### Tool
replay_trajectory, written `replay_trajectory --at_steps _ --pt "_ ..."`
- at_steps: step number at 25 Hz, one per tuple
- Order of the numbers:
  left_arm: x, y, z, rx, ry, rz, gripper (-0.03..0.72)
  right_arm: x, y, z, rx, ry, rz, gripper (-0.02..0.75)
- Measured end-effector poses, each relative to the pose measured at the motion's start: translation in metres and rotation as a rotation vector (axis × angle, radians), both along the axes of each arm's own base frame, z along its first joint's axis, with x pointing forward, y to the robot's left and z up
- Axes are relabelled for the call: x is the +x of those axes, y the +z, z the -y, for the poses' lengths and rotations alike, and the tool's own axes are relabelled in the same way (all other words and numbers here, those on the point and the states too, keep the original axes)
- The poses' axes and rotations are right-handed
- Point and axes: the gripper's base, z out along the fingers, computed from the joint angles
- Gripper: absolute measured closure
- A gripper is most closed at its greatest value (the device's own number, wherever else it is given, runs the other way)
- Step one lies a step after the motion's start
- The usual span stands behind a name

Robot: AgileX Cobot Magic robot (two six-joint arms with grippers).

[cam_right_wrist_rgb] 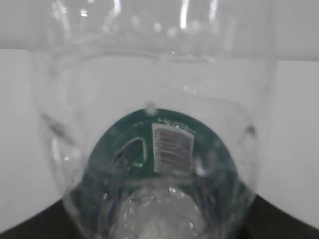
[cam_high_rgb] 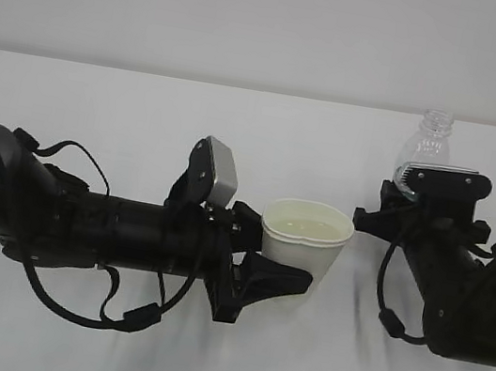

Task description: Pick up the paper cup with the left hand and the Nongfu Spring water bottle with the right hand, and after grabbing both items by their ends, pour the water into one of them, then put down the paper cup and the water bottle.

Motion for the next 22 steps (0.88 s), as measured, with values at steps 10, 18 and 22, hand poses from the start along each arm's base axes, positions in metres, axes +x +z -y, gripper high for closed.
replay_trajectory --at_steps 10,18,22 --pt "-0.0001 0.0 0.0 0.001 -0.002 0.0 0.274 0.0063 -0.0079 -0.002 -0.001 0.0 0.003 0.373" --pt "-0.0001 -0.0002 0.0 0.002 -0.001 0.0 0.274 0.0071 -0.0089 -0.0022 -0.004 -0.001 0.011 0.372" --pt "-0.0001 -0.0002 0.0 0.002 -0.001 0.0 0.274 0.0071 -0.0089 -0.0022 -0.004 -0.001 0.011 0.333"
